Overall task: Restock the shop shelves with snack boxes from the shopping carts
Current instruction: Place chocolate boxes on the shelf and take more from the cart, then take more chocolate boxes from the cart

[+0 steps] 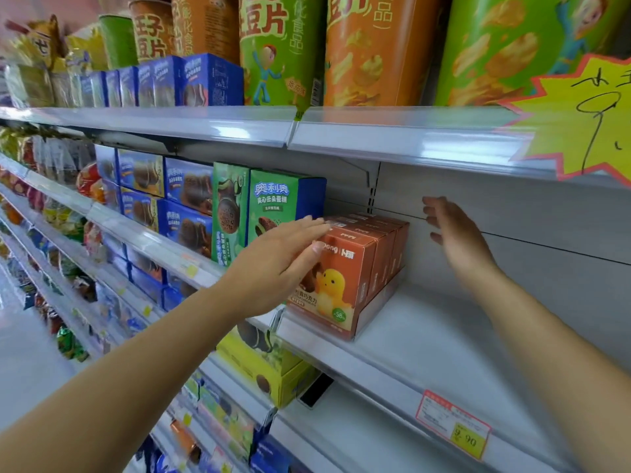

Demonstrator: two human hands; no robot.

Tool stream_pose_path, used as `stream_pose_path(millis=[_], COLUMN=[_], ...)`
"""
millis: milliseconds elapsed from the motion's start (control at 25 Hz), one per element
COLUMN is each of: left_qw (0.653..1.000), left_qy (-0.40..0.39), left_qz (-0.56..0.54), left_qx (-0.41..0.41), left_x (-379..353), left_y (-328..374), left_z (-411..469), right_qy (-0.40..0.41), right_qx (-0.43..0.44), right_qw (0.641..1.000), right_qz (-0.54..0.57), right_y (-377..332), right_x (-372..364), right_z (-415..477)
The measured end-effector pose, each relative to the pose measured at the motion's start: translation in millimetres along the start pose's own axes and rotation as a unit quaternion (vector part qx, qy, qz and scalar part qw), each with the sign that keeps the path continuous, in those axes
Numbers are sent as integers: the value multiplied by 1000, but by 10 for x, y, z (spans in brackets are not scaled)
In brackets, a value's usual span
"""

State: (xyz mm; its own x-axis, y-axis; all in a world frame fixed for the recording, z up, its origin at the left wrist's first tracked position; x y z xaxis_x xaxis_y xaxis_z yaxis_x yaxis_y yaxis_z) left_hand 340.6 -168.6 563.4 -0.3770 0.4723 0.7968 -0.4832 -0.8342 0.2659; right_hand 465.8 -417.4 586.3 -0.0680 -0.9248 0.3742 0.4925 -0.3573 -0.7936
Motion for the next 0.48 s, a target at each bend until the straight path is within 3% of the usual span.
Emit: stream_pose_path(millis=[120,200,360,480], left_qw=[999,998,981,942], left_qy=[17,7,-56,-94], left_qz=[-30,-44,-55,-91], left_qx=[20,50,178,309], left_x=[100,101,-61,-259], left_y=[-259,-458,-1075,-1552], left_z=[-513,-932,-2122,-3069], right_qy=[85,64,-132,-274], right_qx=[83,115,91,30], right_qw=[989,979,965,946], right_qz=[93,157,206,170], right_y=[-405,-606,-640,-260], right_x=[-38,-264,-1532,-2679], right_z=[-546,-918,-1649,-2181])
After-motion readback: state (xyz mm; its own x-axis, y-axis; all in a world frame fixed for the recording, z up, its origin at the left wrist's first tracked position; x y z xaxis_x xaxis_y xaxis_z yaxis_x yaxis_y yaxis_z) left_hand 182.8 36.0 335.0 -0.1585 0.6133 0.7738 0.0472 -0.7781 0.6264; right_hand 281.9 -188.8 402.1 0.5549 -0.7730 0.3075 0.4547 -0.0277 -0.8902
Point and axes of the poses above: each hand's wrist, its own z-axis towards the middle knuckle, its own x-axis out of the back of the hand, y = z × x, the point moved 7 cm from there along z, towards the middle knuckle, and after that the axes turned 7 degrees about -y, right-handed, at the moved point
